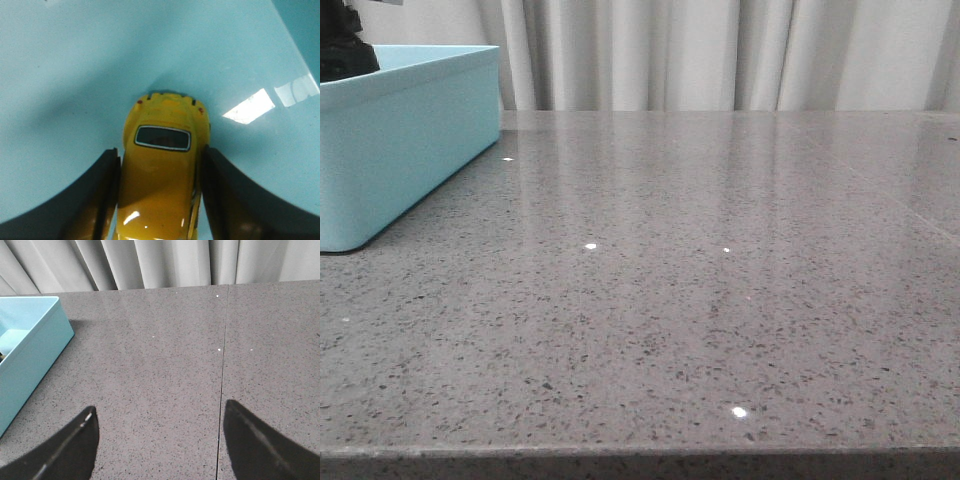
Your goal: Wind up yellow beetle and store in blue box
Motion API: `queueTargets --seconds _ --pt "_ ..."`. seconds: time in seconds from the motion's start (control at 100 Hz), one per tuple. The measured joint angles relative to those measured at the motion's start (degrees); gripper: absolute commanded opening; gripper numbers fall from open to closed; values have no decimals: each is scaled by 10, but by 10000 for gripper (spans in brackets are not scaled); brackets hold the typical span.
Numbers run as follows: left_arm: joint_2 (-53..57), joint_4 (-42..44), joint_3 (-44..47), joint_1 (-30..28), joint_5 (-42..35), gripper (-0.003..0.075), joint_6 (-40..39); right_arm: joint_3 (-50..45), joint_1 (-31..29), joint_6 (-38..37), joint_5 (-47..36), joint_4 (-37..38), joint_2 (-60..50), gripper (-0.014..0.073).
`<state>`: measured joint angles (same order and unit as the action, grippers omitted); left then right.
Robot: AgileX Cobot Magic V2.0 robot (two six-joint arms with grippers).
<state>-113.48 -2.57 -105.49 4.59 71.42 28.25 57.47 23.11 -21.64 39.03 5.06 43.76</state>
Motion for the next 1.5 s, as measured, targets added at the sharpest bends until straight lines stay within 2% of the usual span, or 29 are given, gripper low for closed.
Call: queueTargets --seconds 0.09,0.16,0.4,0.54,0.66,0.8,0.92,0.99,1.27,1.5 --pt "0 -2 0 0 0 382 0 0 0 0 0 0 0 529" --pt "0 -2 -3 0 0 405 0 0 0 0 0 0 0 529" --pt "3 -3 -24 0 -2 394 0 0 0 0 0 0 0 529" --pt "28 -17 -25 0 -2 304 0 0 0 4 0 0 0 523" --pt "66 -56 -25 -4 -2 168 -4 0 0 15 0 0 -1 409" --pt "116 -85 -25 -4 0 -14 -8 0 0 22 5 0 -9 169" --pt "167 -96 -6 -4 1 -19 -20 -11 0 25 9 0 -26 -1" --pt "196 -99 16 -4 2 -19 -22 -20 0 26 12 0 -39 -70" --pt "328 -105 158 -4 -1 -19 -24 -77 0 27 14 0 -102 -66" --pt "476 -133 330 -4 -93 -19 -24 -133 0 28 10 12 -158 -66"
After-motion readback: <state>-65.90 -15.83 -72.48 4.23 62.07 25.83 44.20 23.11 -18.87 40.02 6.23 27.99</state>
